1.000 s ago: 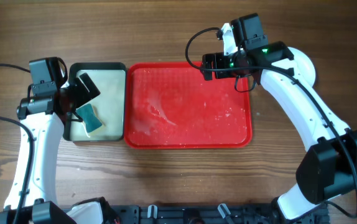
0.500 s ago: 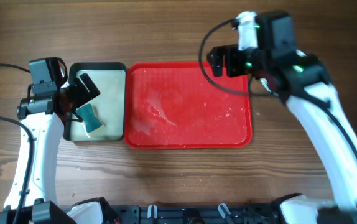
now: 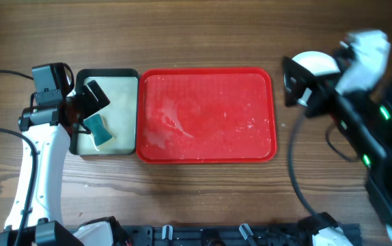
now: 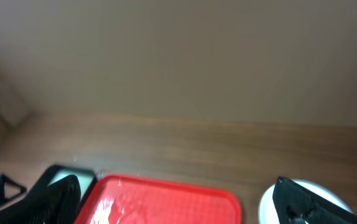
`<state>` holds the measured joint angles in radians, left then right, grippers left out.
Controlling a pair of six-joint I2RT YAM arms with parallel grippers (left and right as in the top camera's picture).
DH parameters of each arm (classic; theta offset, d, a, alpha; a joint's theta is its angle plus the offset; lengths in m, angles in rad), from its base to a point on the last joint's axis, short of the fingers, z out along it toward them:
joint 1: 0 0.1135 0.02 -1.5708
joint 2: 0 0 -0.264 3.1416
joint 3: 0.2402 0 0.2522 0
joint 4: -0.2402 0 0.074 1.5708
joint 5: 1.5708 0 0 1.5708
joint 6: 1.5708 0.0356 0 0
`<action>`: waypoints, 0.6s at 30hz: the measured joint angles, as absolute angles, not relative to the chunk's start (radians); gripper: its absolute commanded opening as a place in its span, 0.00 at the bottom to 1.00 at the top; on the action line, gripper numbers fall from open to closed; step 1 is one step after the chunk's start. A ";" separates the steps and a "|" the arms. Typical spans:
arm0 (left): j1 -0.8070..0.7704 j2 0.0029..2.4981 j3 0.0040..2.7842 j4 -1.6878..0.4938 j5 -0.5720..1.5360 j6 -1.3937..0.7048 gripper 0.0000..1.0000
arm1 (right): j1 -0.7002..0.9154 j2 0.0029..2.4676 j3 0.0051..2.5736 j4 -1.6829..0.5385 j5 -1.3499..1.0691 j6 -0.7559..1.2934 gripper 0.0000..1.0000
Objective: Clean dirty plates on tray and stack at the side
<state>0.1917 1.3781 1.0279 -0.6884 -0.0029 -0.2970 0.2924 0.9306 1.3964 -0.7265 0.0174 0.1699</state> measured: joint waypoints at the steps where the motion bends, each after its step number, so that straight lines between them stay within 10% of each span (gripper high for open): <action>1: 0.192 1.378 1.028 -0.689 -0.003 -0.297 1.00 | 0.280 0.885 1.365 -0.715 0.027 0.170 1.00; 18: 0.192 1.378 1.028 -0.688 -0.003 -0.297 1.00 | 0.064 0.113 0.393 -0.047 -0.052 0.170 1.00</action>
<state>0.1917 1.3781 1.0279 -0.6884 -0.0029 -0.2970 0.0643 0.1135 0.3935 -0.0475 -0.0521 0.1696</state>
